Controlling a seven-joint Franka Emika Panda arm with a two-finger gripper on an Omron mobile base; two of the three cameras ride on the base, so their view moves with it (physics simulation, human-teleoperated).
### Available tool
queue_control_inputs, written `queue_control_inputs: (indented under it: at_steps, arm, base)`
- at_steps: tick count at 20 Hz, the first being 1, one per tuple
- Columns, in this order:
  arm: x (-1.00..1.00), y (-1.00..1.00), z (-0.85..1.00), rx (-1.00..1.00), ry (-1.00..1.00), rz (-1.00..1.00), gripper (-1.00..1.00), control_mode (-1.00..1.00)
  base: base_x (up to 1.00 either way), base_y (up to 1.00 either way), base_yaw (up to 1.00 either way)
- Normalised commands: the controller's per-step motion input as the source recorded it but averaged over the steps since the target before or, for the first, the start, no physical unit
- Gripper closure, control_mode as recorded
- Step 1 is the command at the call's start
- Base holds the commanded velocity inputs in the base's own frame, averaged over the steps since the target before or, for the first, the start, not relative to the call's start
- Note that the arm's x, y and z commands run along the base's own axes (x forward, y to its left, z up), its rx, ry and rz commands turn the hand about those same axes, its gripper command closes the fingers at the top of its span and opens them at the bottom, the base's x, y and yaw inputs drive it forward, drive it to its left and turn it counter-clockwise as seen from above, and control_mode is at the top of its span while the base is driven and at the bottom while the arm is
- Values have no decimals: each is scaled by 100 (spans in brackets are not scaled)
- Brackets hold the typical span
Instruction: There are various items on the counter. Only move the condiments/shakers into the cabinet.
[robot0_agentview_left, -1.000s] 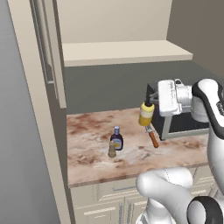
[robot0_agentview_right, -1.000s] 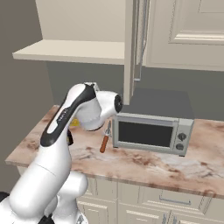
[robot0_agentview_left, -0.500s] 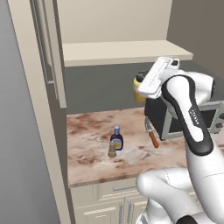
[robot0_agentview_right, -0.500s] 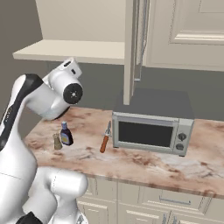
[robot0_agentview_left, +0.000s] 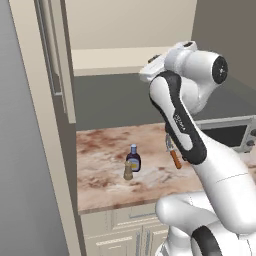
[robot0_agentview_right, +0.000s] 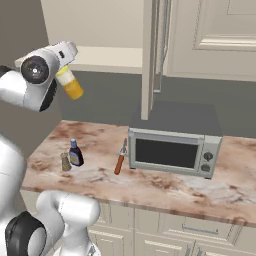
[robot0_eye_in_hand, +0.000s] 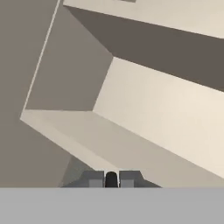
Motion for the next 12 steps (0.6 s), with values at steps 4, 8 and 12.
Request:
queue_control_inputs:
  at_steps: [4,8,12]
  arm:
    - [0,-12,96,11,40,-16,100,-100]
    - [-3,-49,53,32,14,-12,100,-100]
    - [-36,-40,11,15,-19,-5,100,-100]
  base:
    - [0,0,0]
    - [0,0,0]
    - [0,0,0]
